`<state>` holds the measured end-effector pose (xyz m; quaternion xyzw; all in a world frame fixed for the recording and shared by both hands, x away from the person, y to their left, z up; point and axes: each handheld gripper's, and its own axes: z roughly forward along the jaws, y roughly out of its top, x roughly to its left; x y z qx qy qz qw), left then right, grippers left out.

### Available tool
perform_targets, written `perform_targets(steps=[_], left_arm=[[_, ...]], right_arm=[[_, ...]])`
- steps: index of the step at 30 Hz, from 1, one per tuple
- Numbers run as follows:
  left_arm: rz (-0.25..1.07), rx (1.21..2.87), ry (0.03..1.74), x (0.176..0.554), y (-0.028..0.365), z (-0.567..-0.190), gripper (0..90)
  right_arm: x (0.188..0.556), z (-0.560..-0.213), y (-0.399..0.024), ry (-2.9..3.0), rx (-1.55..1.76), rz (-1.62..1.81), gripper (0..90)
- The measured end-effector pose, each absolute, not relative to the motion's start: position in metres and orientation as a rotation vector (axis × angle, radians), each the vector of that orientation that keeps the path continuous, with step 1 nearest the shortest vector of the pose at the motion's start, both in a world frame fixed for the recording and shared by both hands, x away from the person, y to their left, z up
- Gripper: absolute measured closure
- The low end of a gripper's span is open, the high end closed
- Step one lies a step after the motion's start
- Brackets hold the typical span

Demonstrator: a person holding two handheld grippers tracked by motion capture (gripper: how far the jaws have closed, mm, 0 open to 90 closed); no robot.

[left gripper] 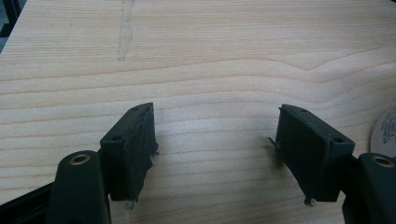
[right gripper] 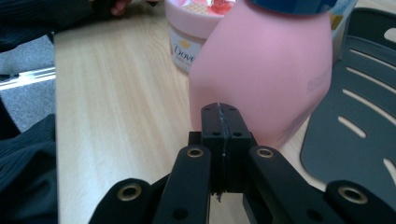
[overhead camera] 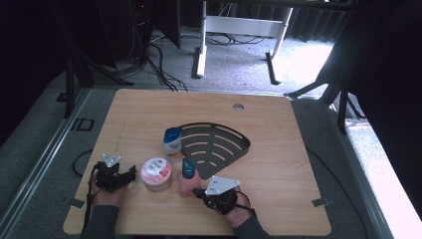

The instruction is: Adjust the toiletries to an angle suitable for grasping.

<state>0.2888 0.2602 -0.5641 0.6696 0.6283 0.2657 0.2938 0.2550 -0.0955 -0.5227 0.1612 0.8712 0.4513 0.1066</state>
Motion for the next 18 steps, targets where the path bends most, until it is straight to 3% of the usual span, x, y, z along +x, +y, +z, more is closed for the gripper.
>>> perform_targets(steps=[10, 14, 18], left_arm=[[0.704, 1.788, 1.664, 0.288, 0.261, -0.563, 31.7], [0.694, 1.801, 1.650, 0.287, 0.262, -0.562, 46.2], [0.651, 1.834, 1.614, 0.288, 0.264, -0.558, 71.6]], right_arm=[[0.280, -0.523, -0.080, 2.557, 0.472, 1.325, 90.0], [0.288, -0.523, -0.081, 2.546, 0.487, 1.319, 90.0], [0.295, -0.524, -0.081, 2.537, 0.507, 1.340, 90.0]])
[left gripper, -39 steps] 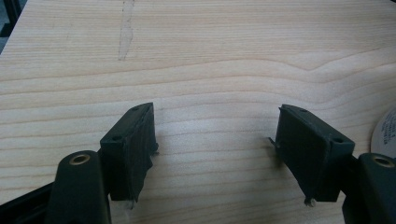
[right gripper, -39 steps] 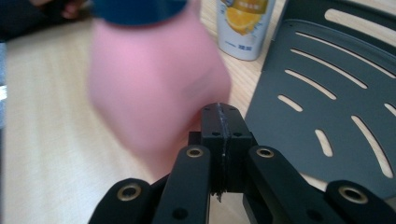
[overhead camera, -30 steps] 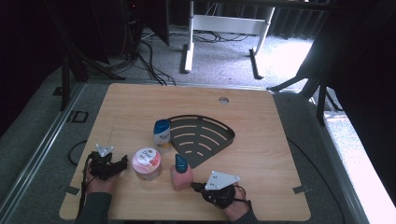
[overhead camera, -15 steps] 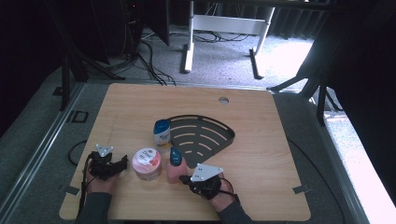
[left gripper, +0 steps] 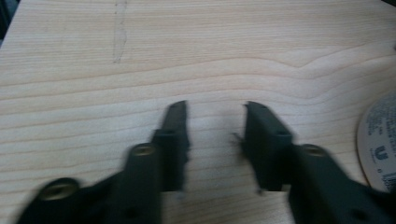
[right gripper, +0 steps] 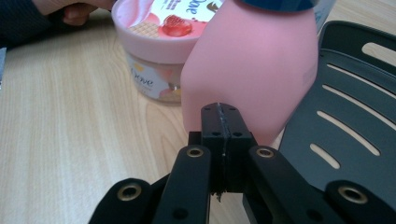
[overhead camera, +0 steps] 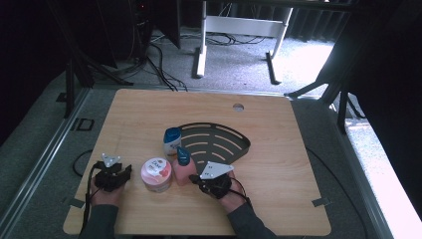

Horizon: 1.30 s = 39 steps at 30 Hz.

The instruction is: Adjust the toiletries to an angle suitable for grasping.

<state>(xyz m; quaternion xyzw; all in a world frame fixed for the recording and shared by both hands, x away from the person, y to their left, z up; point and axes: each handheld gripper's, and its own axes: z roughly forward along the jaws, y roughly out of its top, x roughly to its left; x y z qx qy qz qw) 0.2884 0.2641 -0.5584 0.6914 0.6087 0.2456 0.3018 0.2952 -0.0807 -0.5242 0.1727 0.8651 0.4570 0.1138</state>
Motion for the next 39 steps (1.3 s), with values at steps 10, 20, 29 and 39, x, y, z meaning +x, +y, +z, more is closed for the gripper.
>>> perform_targets(steps=[10, 20, 29, 39], left_arm=[[0.612, 1.945, 1.364, 0.299, 0.254, -0.550, 89.9], [0.555, 2.023, 1.148, 0.302, 0.241, -0.549, 90.0], [0.516, 2.027, 1.094, 0.294, 0.242, -0.546, 90.0], [0.472, 2.014, 1.058, 0.278, 0.246, -0.544, 90.0]], right_arm=[[0.302, -0.524, -0.080, 2.533, 0.523, 1.361, 90.0], [0.303, -0.520, -0.084, 2.527, 0.518, 1.377, 90.0], [0.302, -0.523, -0.082, 2.530, 0.520, 1.367, 90.0], [0.303, -0.525, -0.085, 2.537, 0.533, 1.357, 90.0]])
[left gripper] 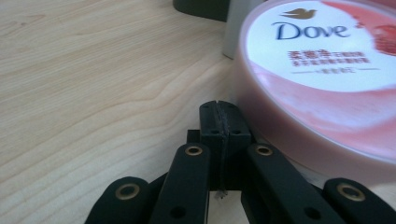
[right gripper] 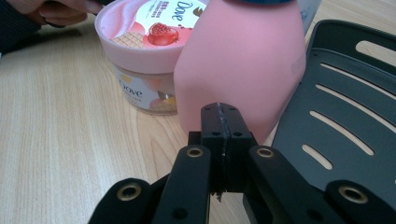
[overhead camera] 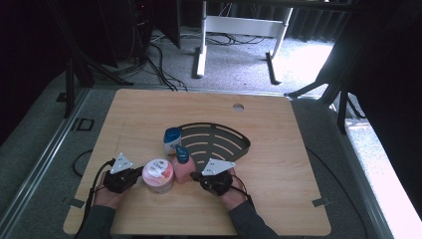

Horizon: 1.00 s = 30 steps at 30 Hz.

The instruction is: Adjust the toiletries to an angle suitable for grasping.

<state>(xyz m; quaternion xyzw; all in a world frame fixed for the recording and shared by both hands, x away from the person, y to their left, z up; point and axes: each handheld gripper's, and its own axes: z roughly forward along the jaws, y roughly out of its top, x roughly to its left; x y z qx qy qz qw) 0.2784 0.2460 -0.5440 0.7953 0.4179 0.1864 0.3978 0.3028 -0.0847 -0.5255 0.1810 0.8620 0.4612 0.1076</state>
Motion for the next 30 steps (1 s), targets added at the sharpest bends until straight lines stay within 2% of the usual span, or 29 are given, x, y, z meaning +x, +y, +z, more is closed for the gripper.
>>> perform_targets(steps=[3, 8, 16, 30], left_arm=[[0.499, 2.038, 1.065, 0.276, 0.247, -0.545, 90.0], [0.469, 2.006, 1.079, 0.293, 0.248, -0.547, 89.9], [0.328, 2.015, 1.030, 0.317, 0.245, -0.553, 90.0], [0.322, 2.013, 0.990, 0.288, 0.242, -0.548, 90.0]], right_arm=[[0.303, -0.527, -0.085, 2.541, 0.535, 1.353, 90.0], [0.304, -0.527, -0.085, 2.541, 0.533, 1.353, 90.0], [0.305, -0.527, -0.084, 2.546, 0.529, 1.357, 90.0], [0.304, -0.529, -0.079, 2.561, 0.527, 1.351, 90.0]])
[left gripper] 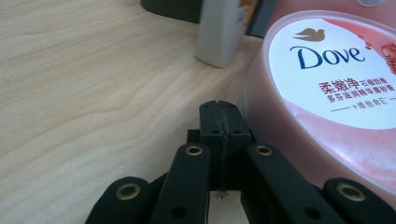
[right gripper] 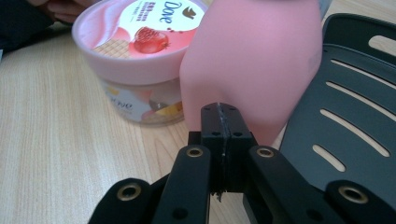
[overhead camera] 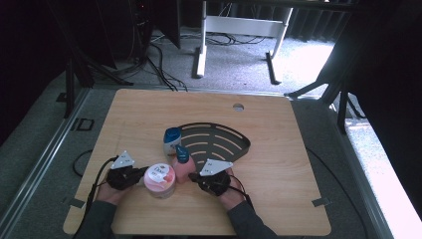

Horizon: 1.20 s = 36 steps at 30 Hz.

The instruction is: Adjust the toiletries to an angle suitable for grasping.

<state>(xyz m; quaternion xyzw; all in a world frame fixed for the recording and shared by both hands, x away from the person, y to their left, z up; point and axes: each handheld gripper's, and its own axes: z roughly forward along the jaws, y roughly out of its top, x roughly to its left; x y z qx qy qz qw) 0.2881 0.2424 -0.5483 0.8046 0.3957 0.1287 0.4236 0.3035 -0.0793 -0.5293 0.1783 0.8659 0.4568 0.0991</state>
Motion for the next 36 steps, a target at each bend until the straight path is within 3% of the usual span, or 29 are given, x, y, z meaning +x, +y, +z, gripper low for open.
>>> perform_targets(steps=[16, 22, 36], left_arm=[[0.393, 2.053, 1.095, 0.240, 0.216, -0.547, 89.6], [0.383, 2.059, 1.102, 0.231, 0.226, -0.545, 87.7], [0.410, 2.080, 0.971, 0.220, 0.208, -0.540, 89.6]], right_arm=[[0.298, -0.525, -0.091, 2.540, 0.548, 1.342, 90.0], [0.285, -0.524, -0.102, 2.557, 0.543, 1.332, 90.0], [0.268, -0.531, -0.105, 2.617, 0.496, 1.303, 87.5]])
